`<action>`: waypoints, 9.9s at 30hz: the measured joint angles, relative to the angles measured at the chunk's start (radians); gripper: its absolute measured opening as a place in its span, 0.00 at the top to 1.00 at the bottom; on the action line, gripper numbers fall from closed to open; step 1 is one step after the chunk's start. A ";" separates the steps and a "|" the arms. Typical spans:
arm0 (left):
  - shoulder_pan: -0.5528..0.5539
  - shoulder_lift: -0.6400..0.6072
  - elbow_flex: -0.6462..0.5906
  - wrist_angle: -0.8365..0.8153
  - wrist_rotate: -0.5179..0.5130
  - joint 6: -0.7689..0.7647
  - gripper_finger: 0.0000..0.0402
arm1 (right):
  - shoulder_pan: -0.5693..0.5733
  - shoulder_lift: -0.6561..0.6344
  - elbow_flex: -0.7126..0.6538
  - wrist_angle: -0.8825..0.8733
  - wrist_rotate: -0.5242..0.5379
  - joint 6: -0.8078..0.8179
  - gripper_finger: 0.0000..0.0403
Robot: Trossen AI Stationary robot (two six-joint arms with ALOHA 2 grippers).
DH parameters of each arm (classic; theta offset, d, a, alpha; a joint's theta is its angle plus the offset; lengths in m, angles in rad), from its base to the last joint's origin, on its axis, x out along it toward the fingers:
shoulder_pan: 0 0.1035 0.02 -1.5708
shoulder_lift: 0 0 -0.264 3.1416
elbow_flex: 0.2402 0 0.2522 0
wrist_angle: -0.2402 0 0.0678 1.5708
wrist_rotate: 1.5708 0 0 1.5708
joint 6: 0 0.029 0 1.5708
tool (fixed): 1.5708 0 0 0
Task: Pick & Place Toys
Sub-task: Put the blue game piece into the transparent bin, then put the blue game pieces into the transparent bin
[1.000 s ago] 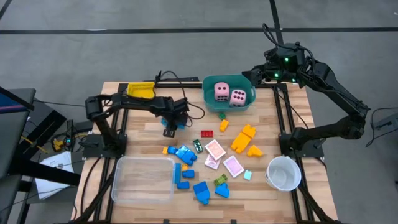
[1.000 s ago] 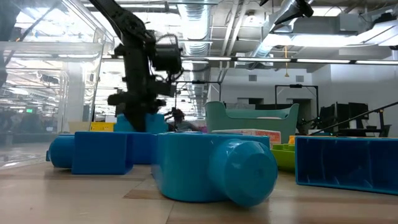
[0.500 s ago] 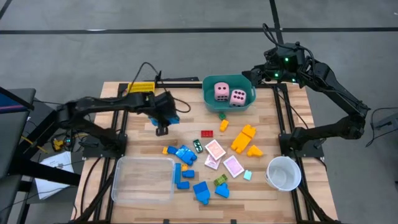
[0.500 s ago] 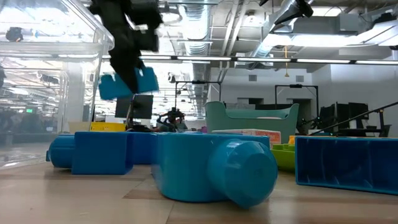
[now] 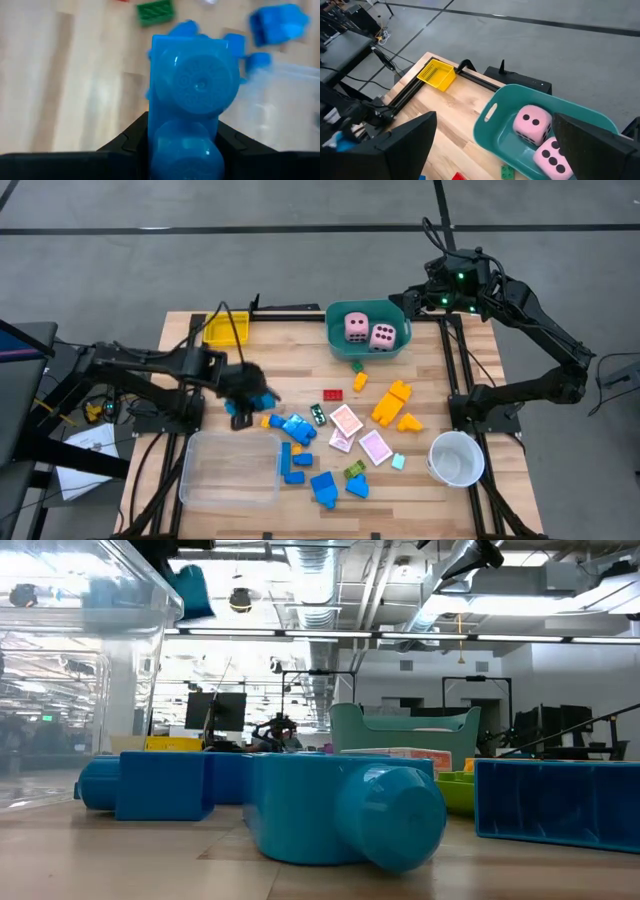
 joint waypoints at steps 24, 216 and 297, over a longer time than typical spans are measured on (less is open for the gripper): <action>-0.722 0.104 0.075 0.052 -0.173 -0.676 0.69 | 0.071 0.000 0.000 -0.026 0.032 0.129 0.04; 0.011 0.609 0.258 0.275 -0.001 0.581 0.21 | 0.046 0.001 0.000 -0.096 0.055 0.062 0.04; -0.562 0.077 0.012 0.239 0.377 -0.180 0.30 | 0.047 0.082 -0.001 -0.117 0.048 0.036 0.04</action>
